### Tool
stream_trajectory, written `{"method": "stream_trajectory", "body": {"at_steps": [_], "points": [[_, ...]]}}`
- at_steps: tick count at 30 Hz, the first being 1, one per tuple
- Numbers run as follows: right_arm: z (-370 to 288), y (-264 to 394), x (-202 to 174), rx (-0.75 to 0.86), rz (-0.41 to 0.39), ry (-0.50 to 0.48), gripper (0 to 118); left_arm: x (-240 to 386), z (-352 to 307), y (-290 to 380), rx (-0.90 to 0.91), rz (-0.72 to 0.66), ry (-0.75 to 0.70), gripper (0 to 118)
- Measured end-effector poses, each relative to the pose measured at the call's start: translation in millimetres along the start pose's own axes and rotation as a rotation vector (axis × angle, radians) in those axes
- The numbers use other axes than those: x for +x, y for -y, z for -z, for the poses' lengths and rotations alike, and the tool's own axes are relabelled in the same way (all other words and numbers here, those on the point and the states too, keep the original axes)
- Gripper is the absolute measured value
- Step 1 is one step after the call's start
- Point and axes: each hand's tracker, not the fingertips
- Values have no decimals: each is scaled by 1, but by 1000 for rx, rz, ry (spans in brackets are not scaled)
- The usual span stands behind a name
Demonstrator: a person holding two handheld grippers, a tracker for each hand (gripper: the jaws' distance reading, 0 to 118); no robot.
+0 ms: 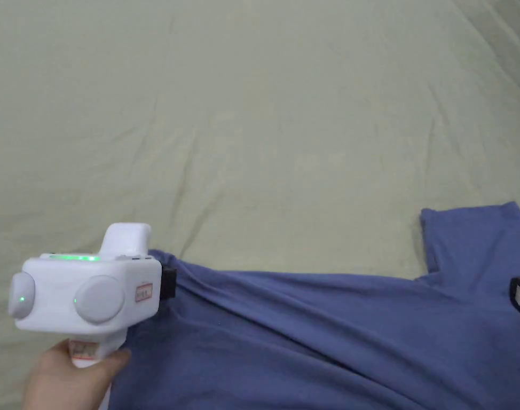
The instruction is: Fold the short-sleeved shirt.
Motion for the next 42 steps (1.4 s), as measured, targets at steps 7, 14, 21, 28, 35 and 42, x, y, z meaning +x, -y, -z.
{"method": "stream_trajectory", "body": {"at_steps": [7,14,21,28,35,42], "points": [[-9,-26,28,85,65,14,17,8,-57,-11,106,-41,107,7],[38,-52,97,-205,258,-4,118,13,-78,-14,148,-68,142,7],[118,-31,98,-449,113,58,58,6,-57,-17,124,-122,160,7],[128,-21,101,-334,-9,79,5,8,-64,-13,126,-150,171,7],[28,-42,72,11,31,64,5,6,-130,-19,249,-128,187,7],[-121,-81,39,408,83,38,5,10,-256,-24,528,-113,259,7]]}}
